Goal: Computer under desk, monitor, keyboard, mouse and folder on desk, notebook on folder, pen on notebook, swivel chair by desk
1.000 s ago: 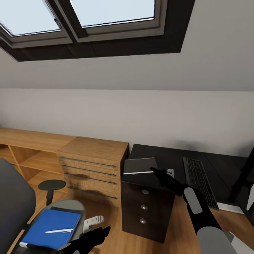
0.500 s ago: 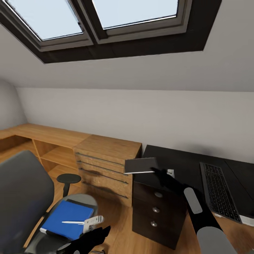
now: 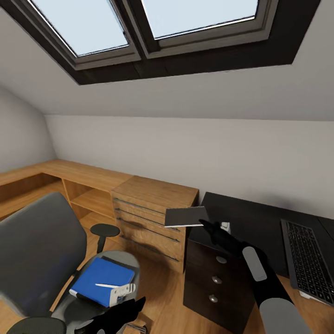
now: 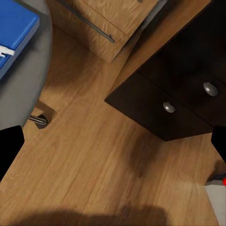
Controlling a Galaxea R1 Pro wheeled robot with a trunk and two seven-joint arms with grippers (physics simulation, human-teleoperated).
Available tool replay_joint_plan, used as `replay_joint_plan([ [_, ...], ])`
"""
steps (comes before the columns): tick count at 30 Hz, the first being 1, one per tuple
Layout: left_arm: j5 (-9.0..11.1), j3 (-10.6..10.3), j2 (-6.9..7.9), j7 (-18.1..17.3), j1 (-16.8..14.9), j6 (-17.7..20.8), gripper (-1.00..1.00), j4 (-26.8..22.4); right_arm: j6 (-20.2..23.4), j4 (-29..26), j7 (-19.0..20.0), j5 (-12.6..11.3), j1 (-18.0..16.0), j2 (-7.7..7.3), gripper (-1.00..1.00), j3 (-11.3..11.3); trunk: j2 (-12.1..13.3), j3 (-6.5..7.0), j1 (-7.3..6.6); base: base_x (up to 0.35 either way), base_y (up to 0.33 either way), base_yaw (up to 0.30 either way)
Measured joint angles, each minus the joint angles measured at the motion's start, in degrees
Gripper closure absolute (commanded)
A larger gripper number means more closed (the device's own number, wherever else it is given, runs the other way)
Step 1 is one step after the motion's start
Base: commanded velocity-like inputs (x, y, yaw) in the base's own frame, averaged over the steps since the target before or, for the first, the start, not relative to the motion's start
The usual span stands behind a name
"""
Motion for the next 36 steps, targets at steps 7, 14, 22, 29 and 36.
replay_joint_plan([
  [7,0.0,-0.01,0.0,0.0,0.0,0.0,-1.0,0.0,0.0,0.05,0.07,-0.07,0.0,-0.23,1.0,-0.32,0.0,0.0,0.0,0.0,0.0,0.009],
  [14,0.0,-0.07,0.0,0.0,0.0,0.0,-1.0,0.0,0.06,0.05,0.1,-0.08,0.0,-0.2,1.0,-1.35,0.0,0.0,0.0,0.0,0.0,0.0],
  [22,0.0,-0.17,0.0,0.0,0.0,0.0,-1.0,0.0,-0.3,0.21,-0.04,0.0,0.0,0.08,1.0,-2.97,0.0,0.0,0.0,0.0,0.0,0.0],
  [29,0.0,-0.2,0.0,-0.04,0.0,0.0,-1.0,0.0,-8.69,1.96,-2.15,0.25,0.0,0.26,1.0,-3.73,0.0,0.0,0.0,0.0,0.0,0.0],
  [36,0.02,-0.32,-0.06,-0.07,0.0,0.0,-1.0,-0.06,-17.04,2.5,-5.22,0.46,0.0,1.08,1.0,-3.69,0.0,0.0,0.0,0.0,0.0,0.0],
])
